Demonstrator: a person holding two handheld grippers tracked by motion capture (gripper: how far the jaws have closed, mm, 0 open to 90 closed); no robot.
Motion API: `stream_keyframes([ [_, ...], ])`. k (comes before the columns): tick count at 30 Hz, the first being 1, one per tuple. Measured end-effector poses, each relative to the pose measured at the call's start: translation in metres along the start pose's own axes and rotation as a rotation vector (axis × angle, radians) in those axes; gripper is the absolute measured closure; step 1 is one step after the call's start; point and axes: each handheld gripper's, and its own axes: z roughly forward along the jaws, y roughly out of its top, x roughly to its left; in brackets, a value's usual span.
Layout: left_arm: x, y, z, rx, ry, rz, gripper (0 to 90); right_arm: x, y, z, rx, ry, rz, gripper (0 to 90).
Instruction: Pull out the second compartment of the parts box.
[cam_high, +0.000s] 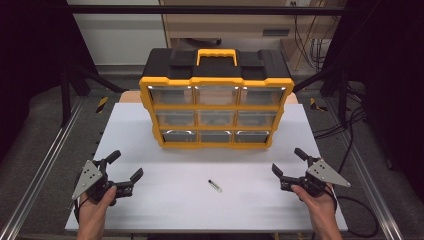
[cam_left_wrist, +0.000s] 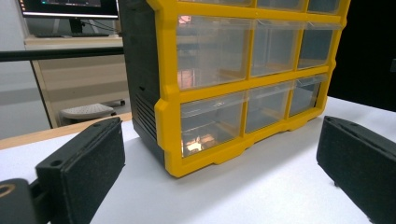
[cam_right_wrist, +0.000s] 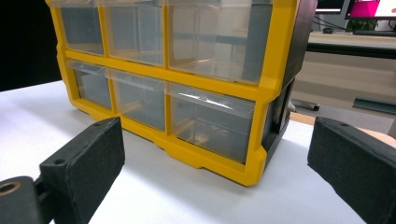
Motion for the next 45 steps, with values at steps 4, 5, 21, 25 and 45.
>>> stream_keyframes([
  [4,0.002,0.000,0.000,-0.001,0.007,-0.010,1.1,0.002,0.000,0.001,0.020,-0.006,0.005,5.8],
  [5,0.002,0.000,0.000,-0.001,0.008,-0.010,1.1,0.002,0.000,0.000,0.021,-0.006,0.007,6.4],
  [21,0.002,-0.001,-0.001,0.015,0.023,-0.019,1.2,0.017,0.016,0.005,0.094,-0.107,-0.126,8.9],
  [25,0.002,-0.001,-0.001,0.020,0.024,-0.018,1.2,0.019,0.030,0.014,0.118,-0.164,-0.189,8.9],
  [45,0.001,-0.001,-0.001,0.034,0.026,-0.010,1.3,0.065,0.106,0.064,0.139,-0.240,-0.616,12.2],
])
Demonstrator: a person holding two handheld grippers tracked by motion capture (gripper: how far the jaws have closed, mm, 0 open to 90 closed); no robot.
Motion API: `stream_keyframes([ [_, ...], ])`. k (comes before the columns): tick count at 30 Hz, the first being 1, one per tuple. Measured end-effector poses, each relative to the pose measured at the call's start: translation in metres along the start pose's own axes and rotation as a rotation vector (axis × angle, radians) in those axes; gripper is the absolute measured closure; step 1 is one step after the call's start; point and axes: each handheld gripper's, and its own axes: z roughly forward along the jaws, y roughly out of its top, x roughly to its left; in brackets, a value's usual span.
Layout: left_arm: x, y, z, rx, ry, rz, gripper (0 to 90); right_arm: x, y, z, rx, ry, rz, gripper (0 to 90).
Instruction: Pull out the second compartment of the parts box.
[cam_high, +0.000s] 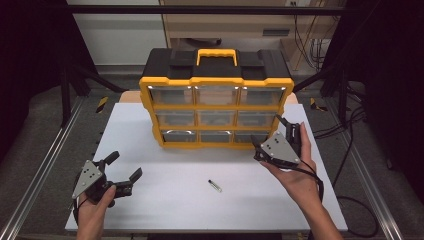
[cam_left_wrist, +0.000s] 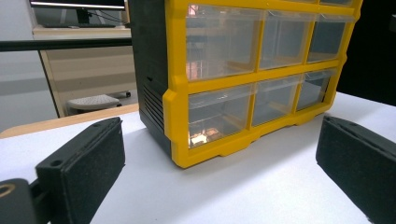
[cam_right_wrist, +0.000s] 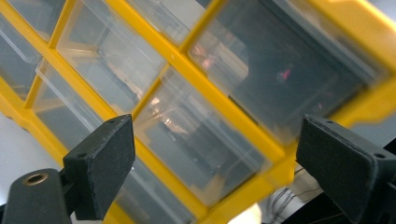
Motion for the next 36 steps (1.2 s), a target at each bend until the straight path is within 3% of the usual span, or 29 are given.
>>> stream_keyframes([
  [2,0.000,0.000,0.000,0.001,-0.002,0.002,1.3,0.005,0.011,0.005,0.005,-0.005,-0.057,13.2],
  [7,0.000,0.000,0.000,0.003,-0.003,0.002,1.3,0.010,0.027,0.014,0.016,-0.021,-0.126,15.4],
  [13,0.000,0.000,0.001,0.005,-0.005,0.002,1.3,0.013,0.039,0.020,0.023,-0.052,-0.176,18.9],
  [36,-0.001,0.000,0.002,0.015,-0.005,0.004,1.4,0.023,0.074,0.042,0.010,-0.185,-0.383,47.3],
])
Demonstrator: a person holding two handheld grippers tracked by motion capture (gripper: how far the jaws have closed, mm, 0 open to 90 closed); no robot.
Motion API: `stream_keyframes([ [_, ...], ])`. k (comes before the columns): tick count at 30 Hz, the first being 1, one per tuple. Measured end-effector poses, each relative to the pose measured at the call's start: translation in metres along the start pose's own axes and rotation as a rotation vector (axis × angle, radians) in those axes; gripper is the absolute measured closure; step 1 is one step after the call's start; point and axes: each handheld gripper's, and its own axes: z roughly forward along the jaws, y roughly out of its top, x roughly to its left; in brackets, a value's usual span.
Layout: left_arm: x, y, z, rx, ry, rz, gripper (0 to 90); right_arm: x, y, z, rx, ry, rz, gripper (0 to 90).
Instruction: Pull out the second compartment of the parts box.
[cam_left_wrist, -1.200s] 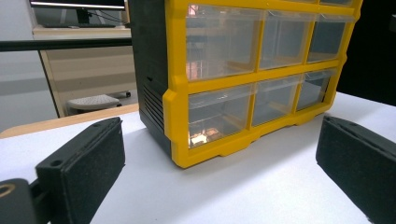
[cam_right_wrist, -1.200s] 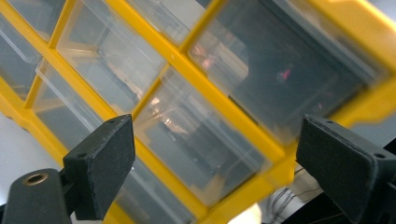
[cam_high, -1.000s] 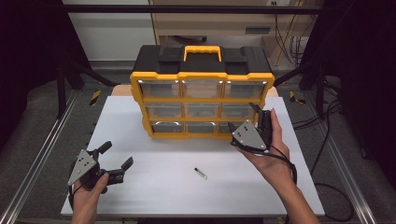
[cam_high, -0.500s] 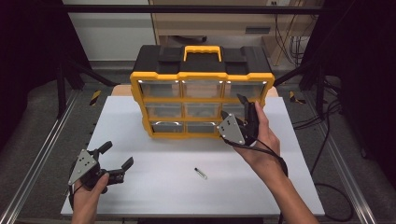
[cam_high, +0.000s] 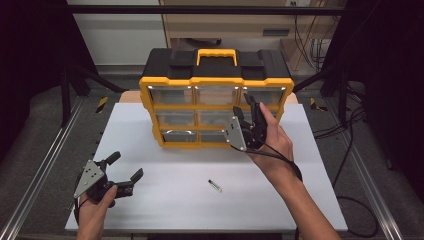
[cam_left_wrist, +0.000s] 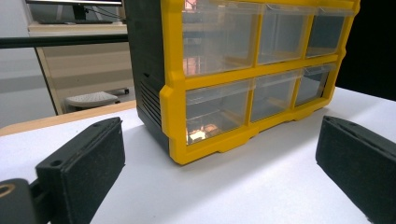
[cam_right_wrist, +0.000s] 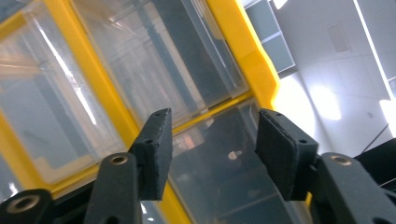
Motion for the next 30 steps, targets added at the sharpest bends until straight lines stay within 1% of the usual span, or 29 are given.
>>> stream_keyframes([
  [1,0.000,0.000,0.000,-0.001,0.000,-0.001,1.4,0.001,0.003,0.003,-0.002,-0.010,-0.015,50.5],
  [2,0.000,0.000,0.000,-0.001,0.000,-0.002,1.4,0.001,0.003,0.003,-0.002,-0.010,-0.015,50.5],
  [3,0.000,0.000,0.000,-0.001,0.000,-0.001,1.4,0.001,0.004,0.004,-0.005,-0.018,-0.027,51.2],
  [4,0.001,0.000,0.000,-0.001,0.001,-0.002,1.4,0.003,0.008,0.007,-0.005,-0.035,-0.055,52.6],
  [5,0.001,0.000,0.000,-0.001,0.001,-0.003,1.4,0.003,0.008,0.007,-0.005,-0.035,-0.055,52.6],
  [6,0.001,0.000,0.000,-0.001,0.001,-0.005,1.4,0.004,0.009,0.007,-0.006,-0.039,-0.066,53.2],
  [7,0.001,0.000,0.000,-0.001,0.002,-0.005,1.4,0.005,0.012,0.010,-0.005,-0.045,-0.098,55.1],
  [10,0.001,0.000,0.000,-0.001,0.004,-0.005,1.4,0.006,0.014,0.012,-0.005,-0.046,-0.110,56.4],
  [14,0.001,0.000,0.000,0.000,0.003,-0.005,1.4,0.008,0.016,0.015,-0.006,-0.068,-0.138,59.3],
  [20,0.001,0.000,0.001,0.000,0.002,-0.006,1.4,0.008,0.018,0.017,-0.004,-0.084,-0.166,62.3],
  [30,0.002,0.000,0.000,0.001,0.004,-0.006,1.4,0.008,0.019,0.022,0.004,-0.089,-0.181,67.3],
])
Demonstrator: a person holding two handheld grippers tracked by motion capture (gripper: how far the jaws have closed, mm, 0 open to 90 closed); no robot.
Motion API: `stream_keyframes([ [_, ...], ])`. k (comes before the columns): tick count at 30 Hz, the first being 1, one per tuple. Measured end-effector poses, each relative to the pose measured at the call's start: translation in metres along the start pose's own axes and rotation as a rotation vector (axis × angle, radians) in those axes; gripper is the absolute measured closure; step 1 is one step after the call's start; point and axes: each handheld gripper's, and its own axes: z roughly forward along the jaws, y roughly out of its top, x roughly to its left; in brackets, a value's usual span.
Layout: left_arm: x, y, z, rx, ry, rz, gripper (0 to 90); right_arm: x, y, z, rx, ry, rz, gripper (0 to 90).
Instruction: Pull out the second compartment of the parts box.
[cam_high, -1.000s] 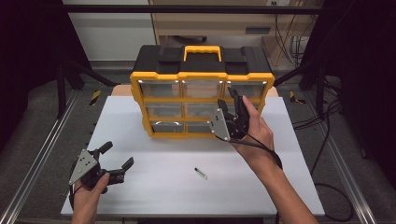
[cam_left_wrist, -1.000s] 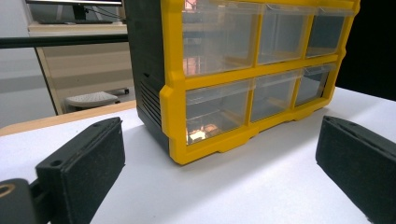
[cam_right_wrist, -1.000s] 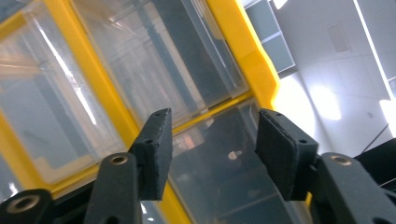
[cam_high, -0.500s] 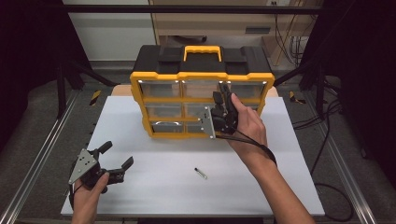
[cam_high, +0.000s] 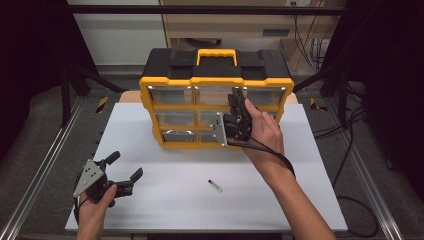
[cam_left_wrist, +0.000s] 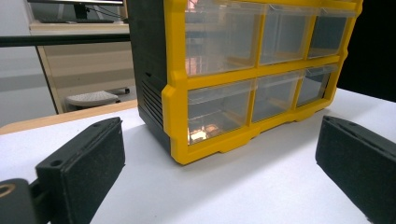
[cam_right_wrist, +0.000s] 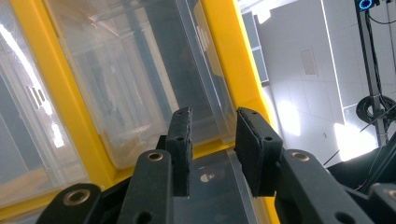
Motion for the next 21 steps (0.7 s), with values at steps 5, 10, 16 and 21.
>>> stream_keyframes([
  [5,0.0001,0.0000,0.0001,0.000,-0.001,-0.001,1.4,0.0001,-0.0001,0.0005,0.001,-0.001,-0.003,68.6],
  [10,-0.0002,0.0000,0.0003,0.001,-0.001,0.000,1.5,-0.0005,-0.0010,0.0009,0.002,-0.003,-0.007,69.6],
  [16,0.0003,-0.0002,0.0001,0.004,0.005,0.001,1.5,0.0004,-0.0017,0.0012,0.004,-0.012,-0.025,70.8],
  [21,-0.0004,-0.0004,-0.0004,0.008,0.007,0.001,1.6,0.0012,-0.0032,0.0013,0.011,-0.022,-0.042,72.8],
])
